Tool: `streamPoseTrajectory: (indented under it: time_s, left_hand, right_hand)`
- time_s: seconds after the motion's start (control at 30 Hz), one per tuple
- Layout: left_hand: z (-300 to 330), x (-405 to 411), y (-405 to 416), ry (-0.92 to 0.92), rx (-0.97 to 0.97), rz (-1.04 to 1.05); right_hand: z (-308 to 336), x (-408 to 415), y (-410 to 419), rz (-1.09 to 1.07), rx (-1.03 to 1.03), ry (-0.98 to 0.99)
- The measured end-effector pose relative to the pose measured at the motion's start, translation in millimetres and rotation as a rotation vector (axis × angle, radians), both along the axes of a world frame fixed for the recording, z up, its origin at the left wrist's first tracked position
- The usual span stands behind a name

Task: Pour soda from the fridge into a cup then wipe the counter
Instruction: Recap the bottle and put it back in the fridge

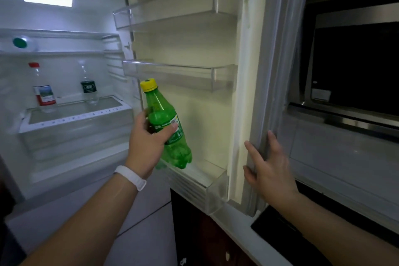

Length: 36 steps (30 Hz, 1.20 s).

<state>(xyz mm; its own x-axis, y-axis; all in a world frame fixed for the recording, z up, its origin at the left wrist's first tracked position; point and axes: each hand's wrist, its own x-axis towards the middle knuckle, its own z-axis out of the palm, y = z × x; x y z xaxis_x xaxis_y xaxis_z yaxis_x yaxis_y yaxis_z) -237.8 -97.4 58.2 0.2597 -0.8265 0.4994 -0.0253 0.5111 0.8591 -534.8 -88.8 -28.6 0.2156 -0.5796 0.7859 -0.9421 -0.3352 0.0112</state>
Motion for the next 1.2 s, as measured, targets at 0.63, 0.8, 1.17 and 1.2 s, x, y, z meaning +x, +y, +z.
streamPoseTrajectory:
  time_s: [0.63,0.8,1.17,1.2]
  left_hand:
    - [-54,-29,-89,-0.250,0.271,0.081]
    - [-59,-34,-85,-0.306,0.281,0.114]
    - [-36,-18,-62,-0.397,0.330,0.204]
    - [-34,-16,-58,-0.405,0.330,0.216]
  right_hand:
    - [-3,-25,-32,0.036,-0.043,-0.001]
    - [-4,-25,-32,0.039,-0.020,-0.014]
    - [-1,-16,-16,0.024,0.044,-0.010]
    - [-2,-14,-15,0.026,0.049,-0.009]
